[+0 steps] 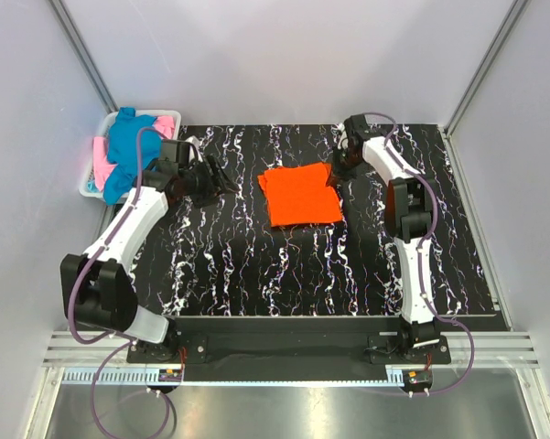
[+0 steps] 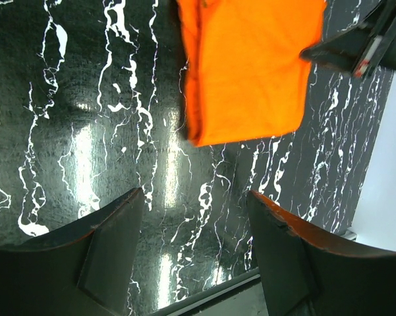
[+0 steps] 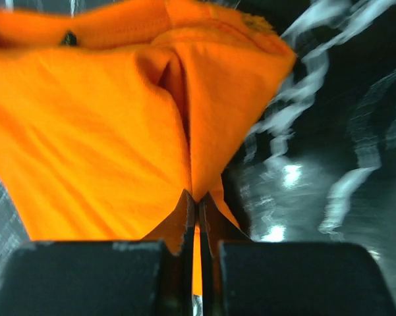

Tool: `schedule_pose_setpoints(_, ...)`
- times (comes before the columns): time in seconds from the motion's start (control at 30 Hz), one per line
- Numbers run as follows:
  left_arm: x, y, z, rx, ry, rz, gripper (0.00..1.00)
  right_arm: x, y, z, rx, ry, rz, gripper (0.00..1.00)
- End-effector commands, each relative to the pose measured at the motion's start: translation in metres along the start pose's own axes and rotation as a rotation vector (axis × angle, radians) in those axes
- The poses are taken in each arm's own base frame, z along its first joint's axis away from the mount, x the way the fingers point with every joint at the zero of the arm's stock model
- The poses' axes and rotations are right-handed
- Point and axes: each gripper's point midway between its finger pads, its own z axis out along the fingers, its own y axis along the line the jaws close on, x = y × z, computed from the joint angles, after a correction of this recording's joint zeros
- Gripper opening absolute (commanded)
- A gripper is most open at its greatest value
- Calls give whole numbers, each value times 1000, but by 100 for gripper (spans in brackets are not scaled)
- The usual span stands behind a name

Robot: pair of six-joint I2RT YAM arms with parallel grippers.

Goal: Fold and stack the t-shirts
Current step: Neatly place the folded tshirt to the corner

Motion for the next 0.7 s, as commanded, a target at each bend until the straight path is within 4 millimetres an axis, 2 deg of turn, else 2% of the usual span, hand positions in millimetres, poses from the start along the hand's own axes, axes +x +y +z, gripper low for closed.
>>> schedule_pose_setpoints(0.0,-8,-7,-17,23,-50,31,68,-24,-41,-12,251,-59,-39,0)
schedule_pose_setpoints(0.03,-8,-8,-19,25,-53,32,68,-42,-46,-23,309,-113,-53,0)
schedule_pose_setpoints(0.07,-9,-9,-22,28,-57,32,68,-49,-55,-27,355,-126,-64,0)
schedule_pose_setpoints(0.1,-8,-8,-23,28,-57,32,68,-48,-67,-23,400,-112,-64,0)
schedule_pose_setpoints(0.13,-7,-9,-25,31,-55,33,69,-65,-71,-35,441,-166,-69,0)
schedule_pose_setpoints(0.2,-5,-9,-29,32,-56,35,69,-75,-90,-38,474,-187,-49,0)
schedule_pose_setpoints(0.23,-4,-9,-31,30,-62,35,69,-87,-92,-46,480,-226,-40,0)
schedule_pose_setpoints(0.27,-3,-8,-32,28,-61,35,69,-92,-97,-48,485,-241,-31,0)
schedule_pose_setpoints(0.3,-2,-8,-35,27,-65,34,69,-95,-112,-48,503,-247,-11,0)
schedule_pose_setpoints(0.43,7,-4,-37,25,-52,27,69,-121,-144,-67,573,-343,28,0)
schedule_pose_setpoints(0.6,15,4,-32,10,-31,37,69,-150,-180,-85,680,-449,-14,0)
schedule_pose_setpoints(0.67,16,5,-30,9,-19,34,69,-163,-197,-100,759,-499,-27,0)
